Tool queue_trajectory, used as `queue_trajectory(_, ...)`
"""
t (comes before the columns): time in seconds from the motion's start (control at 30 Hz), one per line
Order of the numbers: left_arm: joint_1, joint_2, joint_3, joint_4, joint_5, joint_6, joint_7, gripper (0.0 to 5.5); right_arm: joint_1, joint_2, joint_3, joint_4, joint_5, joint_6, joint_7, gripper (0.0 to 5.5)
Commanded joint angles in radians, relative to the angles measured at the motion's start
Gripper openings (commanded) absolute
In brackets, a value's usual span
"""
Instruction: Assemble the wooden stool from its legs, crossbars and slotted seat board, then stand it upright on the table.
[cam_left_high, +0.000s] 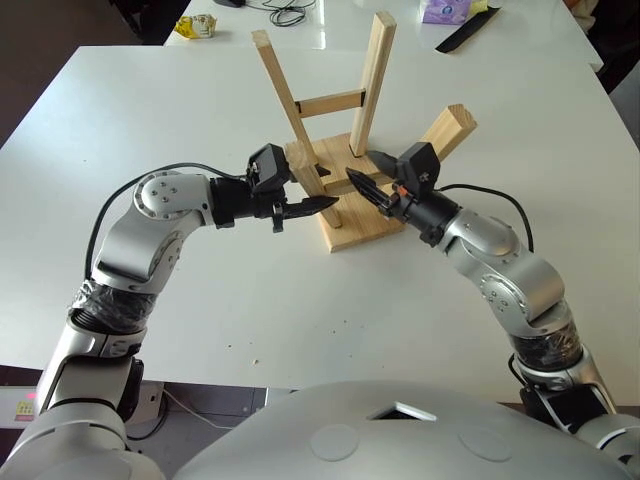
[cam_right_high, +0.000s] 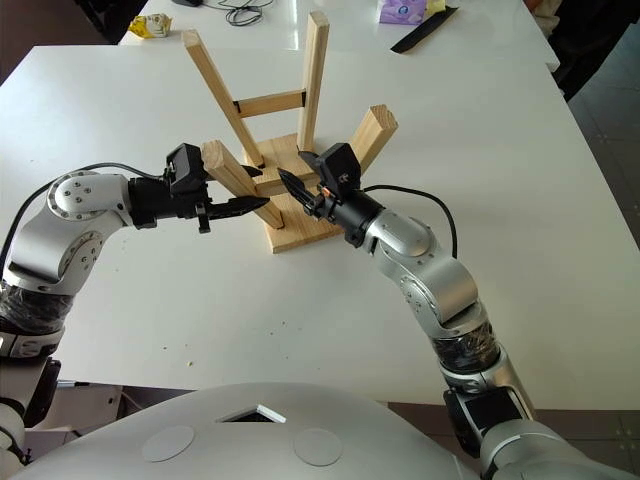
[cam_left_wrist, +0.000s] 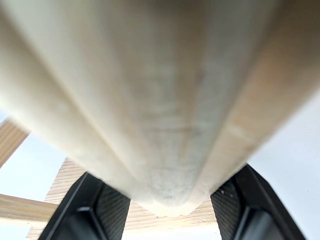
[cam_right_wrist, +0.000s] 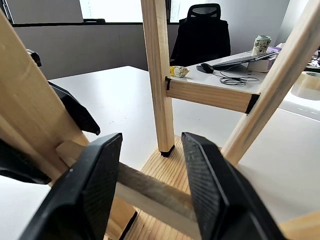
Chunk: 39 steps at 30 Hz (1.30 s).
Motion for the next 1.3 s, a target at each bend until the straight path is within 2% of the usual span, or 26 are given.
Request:
queue_trajectory(0.03,0.032,0.009,-0.042,0.044,0.071,0.056,-0.002,2.07,-0.008,0.055,-0.06,-0.052,0.092,0.083,0.007,2.2)
queue_trajectory(0.2,0.039,0.002,-0.041,0.04,0.074,0.058,0.006,2.07,-0.162,0.167,-0.217,-0.17,0.257,0.108,-0.072,2.2)
queue_trajectory(0.3,0.038,-0.001,-0.041,0.043,0.076,0.057,0.006,2.07,-0.209,0.2,-0.25,-0.199,0.297,0.111,-0.104,2.2)
queue_trajectory(0.4,0.03,-0.004,-0.044,0.047,0.077,0.057,0.003,2.07,-0.14,0.19,-0.186,-0.156,0.249,0.118,-0.088,2.2)
queue_trajectory(0.6,0.015,-0.001,-0.05,0.051,0.076,0.061,-0.011,2.07,0.054,0.061,0.032,0.065,-0.012,0.089,-0.038,2.2)
queue_trajectory(0.73,0.001,0.002,-0.055,0.058,0.076,0.063,-0.018,2.07,0.087,0.059,0.046,0.111,-0.076,0.042,-0.018,2.2)
queue_trajectory(0.9,-0.003,0.007,-0.059,0.07,0.084,0.057,-0.02,2.07,0.064,0.104,0.0,0.033,-0.038,0.034,-0.004,2.2)
queue_trajectory(1.03,0.003,0.011,-0.058,0.072,0.088,0.052,-0.021,2.07,0.017,0.164,-0.116,-0.131,0.12,0.063,-0.008,2.2)
queue_trajectory(1.13,0.016,0.019,-0.05,0.069,0.088,0.051,-0.021,2.07,-0.084,0.182,-0.284,-0.252,0.374,0.107,-0.068,2.2)
queue_trajectory(1.23,0.029,0.032,-0.038,0.065,0.085,0.049,-0.025,2.07,-0.185,0.1,-0.471,-0.296,0.646,0.108,-0.144,2.2)
queue_trajectory(1.3,0.043,0.051,-0.027,0.057,0.078,0.051,-0.038,2.07,-0.227,-0.032,-0.639,-0.264,0.792,0.096,-0.154,2.2)
